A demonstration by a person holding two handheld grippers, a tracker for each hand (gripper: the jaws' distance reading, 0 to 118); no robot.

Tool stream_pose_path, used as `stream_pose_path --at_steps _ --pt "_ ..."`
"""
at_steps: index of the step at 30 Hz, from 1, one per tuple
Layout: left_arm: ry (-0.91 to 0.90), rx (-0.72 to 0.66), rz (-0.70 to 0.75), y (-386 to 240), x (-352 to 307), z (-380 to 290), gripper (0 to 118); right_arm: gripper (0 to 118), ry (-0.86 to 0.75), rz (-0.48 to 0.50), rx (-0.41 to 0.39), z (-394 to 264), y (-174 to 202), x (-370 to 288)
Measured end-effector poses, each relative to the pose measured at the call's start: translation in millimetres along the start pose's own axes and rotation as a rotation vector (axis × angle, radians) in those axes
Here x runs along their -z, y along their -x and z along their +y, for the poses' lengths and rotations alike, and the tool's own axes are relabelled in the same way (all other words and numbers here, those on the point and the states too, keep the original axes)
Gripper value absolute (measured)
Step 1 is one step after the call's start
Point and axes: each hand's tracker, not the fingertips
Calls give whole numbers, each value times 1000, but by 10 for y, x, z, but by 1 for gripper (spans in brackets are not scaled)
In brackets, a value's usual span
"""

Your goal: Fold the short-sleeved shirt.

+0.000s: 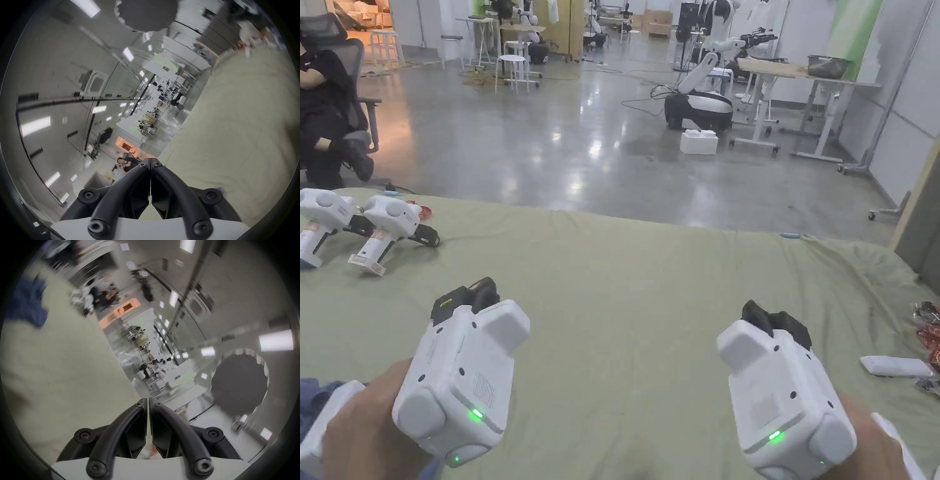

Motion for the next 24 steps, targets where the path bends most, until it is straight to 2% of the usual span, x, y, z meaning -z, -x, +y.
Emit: stream_pose_path --at_steps 1,2,4,5,6,8,11,12,14,15,16,17,20,24 --pt "-2 22 -2 -3 -6 -22 0 2 -10 -6 -56 -1 22 -12" --pt "-7 32 -8 -11 -12 -32 0 2 -14 4 -68 2 24 -24" --pt "-14 -17 -31 -7 -25 -33 0 2 -15 19 -32 -18 24 -15" --pt "-8 -104 -53 28 -34 -44 0 2 -15 26 6 -13 18 -13" --pt "2 -223 -81 71 -36 -44 0 2 -3 41 79 0 -3 -13" --pt "19 -509 -129 167 -36 -62 0 2 31 47 281 21 -94 -42" --pt "41 -849 -147 252 -20 -143 0 2 100 86 660 -2 -196 -46" --pt "34 -986 -171 278 -24 -179 0 2 113 78 807 17 -239 -93" --pt "70 -1249 -207 328 -21 -251 0 2 145 66 1042 -20 -260 -164" --pt "91 -1340 -208 336 -13 -287 0 2 161 57 1139 -36 -257 -199" --pt "96 -1384 -205 341 -14 -308 0 2 166 72 1195 -174 -168 -108" --pt "83 -1379 -191 327 2 -316 0 2 166 67 1227 -211 -145 -95" --pt "55 -1294 -155 350 -45 -284 0 2 161 51 1250 -191 -132 -95" --pt "41 -1316 -152 489 -118 -272 0 2 176 67 1261 -138 -137 -61"
